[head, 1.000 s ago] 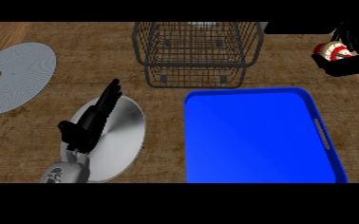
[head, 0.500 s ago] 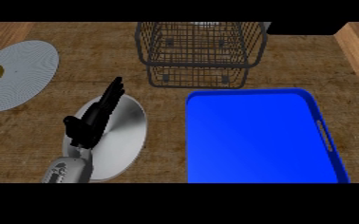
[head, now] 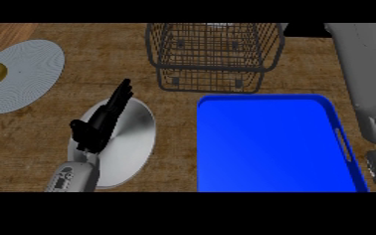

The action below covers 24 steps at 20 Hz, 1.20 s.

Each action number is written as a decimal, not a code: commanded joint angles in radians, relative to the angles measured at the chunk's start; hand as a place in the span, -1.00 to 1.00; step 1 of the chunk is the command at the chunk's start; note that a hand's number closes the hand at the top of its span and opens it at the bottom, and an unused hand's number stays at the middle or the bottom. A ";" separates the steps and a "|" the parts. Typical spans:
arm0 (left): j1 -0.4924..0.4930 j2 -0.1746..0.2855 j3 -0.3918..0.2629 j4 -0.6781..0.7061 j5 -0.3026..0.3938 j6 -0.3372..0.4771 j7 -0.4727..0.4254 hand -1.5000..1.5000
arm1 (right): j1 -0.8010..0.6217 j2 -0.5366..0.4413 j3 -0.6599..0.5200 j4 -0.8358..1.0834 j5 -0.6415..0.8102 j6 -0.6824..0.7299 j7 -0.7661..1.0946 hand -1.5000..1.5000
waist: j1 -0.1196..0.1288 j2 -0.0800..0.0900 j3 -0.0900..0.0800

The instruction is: Pick the cupcake from the tray and place it in the tiered basket

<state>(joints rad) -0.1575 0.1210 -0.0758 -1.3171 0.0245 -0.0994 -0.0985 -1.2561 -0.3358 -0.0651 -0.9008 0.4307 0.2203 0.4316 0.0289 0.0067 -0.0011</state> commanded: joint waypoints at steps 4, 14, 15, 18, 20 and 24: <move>0.016 0.014 0.008 -0.046 0.015 -0.027 0.013 0.00 | -0.156 0.102 0.016 0.263 0.063 -0.082 -0.051 1.00 | 0.014 0.003 0.000; 0.048 -0.010 -0.014 -0.077 -0.012 -0.006 0.012 0.00 | -0.220 0.181 -0.048 0.515 0.051 -0.167 -0.190 1.00 | 0.030 0.010 0.000; 0.014 -0.029 -0.029 -0.028 -0.038 0.009 -0.008 0.00 | -0.210 0.207 -0.045 0.523 0.058 -0.201 -0.218 1.00 | 0.021 0.011 0.000; -0.022 -0.020 0.000 -0.032 -0.004 -0.009 0.040 0.00 | -0.247 0.219 -0.089 0.544 0.012 -0.166 -0.182 1.00 | 0.011 0.006 0.000; 0.041 0.000 -0.001 -0.028 -0.004 -0.037 -0.017 0.00 | -0.279 0.243 -0.114 0.572 -0.003 -0.198 -0.152 1.00 | 0.022 0.008 0.000; 0.015 -0.027 -0.016 -0.030 -0.026 -0.001 0.004 0.00 | -0.284 0.268 -0.224 0.628 -0.113 -0.185 0.009 1.00 | 0.018 0.008 0.000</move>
<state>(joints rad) -0.1464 0.1031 -0.0871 -1.3499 0.0076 -0.1094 -0.0822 -1.5271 -0.0873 -0.2153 -0.3222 0.3861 0.0408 0.3559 0.0467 0.0137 -0.0011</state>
